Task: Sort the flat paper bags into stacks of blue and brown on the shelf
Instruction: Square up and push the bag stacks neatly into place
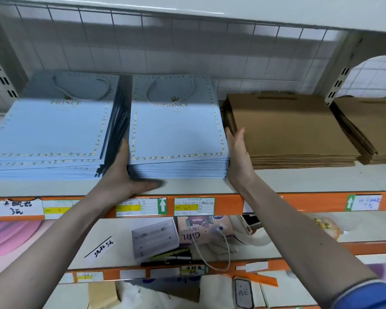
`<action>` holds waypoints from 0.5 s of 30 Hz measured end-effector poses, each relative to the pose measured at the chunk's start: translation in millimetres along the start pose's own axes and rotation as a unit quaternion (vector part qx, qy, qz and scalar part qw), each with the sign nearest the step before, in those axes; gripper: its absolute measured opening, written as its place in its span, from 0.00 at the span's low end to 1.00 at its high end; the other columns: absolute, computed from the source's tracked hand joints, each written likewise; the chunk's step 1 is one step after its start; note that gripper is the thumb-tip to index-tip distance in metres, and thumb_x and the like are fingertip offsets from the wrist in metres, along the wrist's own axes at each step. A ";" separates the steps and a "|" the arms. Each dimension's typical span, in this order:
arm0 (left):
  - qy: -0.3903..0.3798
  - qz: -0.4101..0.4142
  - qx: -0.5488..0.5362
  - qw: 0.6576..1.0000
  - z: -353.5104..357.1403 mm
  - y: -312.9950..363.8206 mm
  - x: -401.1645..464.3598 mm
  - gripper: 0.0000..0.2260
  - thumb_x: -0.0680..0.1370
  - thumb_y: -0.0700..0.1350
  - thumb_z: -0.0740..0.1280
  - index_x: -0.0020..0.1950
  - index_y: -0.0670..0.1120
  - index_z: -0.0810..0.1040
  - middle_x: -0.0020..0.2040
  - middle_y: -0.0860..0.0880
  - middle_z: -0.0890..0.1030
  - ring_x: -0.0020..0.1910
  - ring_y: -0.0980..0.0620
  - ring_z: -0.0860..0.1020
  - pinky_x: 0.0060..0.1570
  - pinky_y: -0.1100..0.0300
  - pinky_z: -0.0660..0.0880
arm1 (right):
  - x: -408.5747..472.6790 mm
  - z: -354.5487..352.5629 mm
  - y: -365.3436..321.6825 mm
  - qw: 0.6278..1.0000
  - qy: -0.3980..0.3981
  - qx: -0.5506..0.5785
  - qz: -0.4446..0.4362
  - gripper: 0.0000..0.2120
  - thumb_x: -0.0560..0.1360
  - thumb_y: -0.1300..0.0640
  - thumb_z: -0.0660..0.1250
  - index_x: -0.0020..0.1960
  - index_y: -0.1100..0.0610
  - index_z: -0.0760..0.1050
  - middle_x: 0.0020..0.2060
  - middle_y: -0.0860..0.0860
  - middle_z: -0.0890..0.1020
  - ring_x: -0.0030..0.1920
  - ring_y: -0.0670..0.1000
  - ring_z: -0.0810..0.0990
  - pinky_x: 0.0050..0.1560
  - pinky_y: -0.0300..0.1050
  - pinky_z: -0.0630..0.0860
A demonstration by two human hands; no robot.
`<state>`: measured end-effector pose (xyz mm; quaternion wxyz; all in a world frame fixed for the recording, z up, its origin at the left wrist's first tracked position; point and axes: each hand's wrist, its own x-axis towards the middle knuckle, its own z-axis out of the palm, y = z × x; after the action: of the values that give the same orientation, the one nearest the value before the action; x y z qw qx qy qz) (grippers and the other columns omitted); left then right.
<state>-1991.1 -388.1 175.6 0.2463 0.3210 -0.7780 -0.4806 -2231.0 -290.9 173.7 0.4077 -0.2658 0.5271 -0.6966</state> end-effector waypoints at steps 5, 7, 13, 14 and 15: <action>0.009 -0.015 0.003 1.000 -1.4 -3.8 2.0 0.58 0.59 0.57 0.81 0.76 0.62 0.43 0.69 0.63 0.69 0.66 0.59 0.70 0.67 0.52 0.68 | -2.3 0.2 0.6 1.000 -0.008 0.003 -0.004 0.30 0.79 0.35 0.42 0.77 0.47 0.50 0.71 0.48 0.68 0.70 0.52 0.68 0.70 0.52 0.63; 0.005 -0.004 0.006 1.000 -0.8 -2.4 1.9 0.53 0.58 0.60 0.79 0.75 0.64 0.50 0.67 0.65 0.70 0.65 0.61 0.71 0.65 0.55 0.69 | -1.0 -1.0 2.5 1.000 0.008 0.008 -0.004 0.30 0.79 0.35 0.43 0.77 0.47 0.51 0.72 0.48 0.66 0.72 0.51 0.65 0.73 0.53 0.59; 0.019 -0.023 -0.025 0.999 4.5 12.1 -2.9 0.41 0.69 0.52 0.71 0.74 0.64 0.49 0.60 0.77 0.67 0.58 0.78 0.67 0.61 0.70 0.64 | -0.2 -2.8 5.8 0.991 0.075 -0.104 -0.032 0.30 0.78 0.34 0.47 0.76 0.47 0.56 0.74 0.46 0.62 0.73 0.47 0.61 0.73 0.49 0.58; 0.024 -0.024 -0.025 0.999 4.9 12.5 -2.9 0.37 0.72 0.51 0.70 0.72 0.64 0.50 0.55 0.81 0.66 0.54 0.82 0.66 0.57 0.76 0.63 | 1.9 -2.9 5.8 0.996 0.050 -0.070 -0.024 0.30 0.78 0.35 0.46 0.76 0.47 0.56 0.74 0.47 0.62 0.73 0.49 0.62 0.73 0.50 0.58; 0.027 -0.025 -0.024 0.999 5.2 13.4 -3.1 0.32 0.74 0.50 0.68 0.69 0.65 0.52 0.49 0.84 0.66 0.48 0.85 0.65 0.51 0.81 0.63 | 4.1 -3.2 6.9 0.999 0.019 -0.025 -0.017 0.30 0.79 0.35 0.44 0.76 0.48 0.55 0.73 0.49 0.64 0.72 0.51 0.64 0.73 0.52 0.60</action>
<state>-1996.1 -378.3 185.3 0.2633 0.3470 -0.7510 -0.4964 -2233.7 -293.5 165.9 0.3790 -0.2711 0.5478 -0.6948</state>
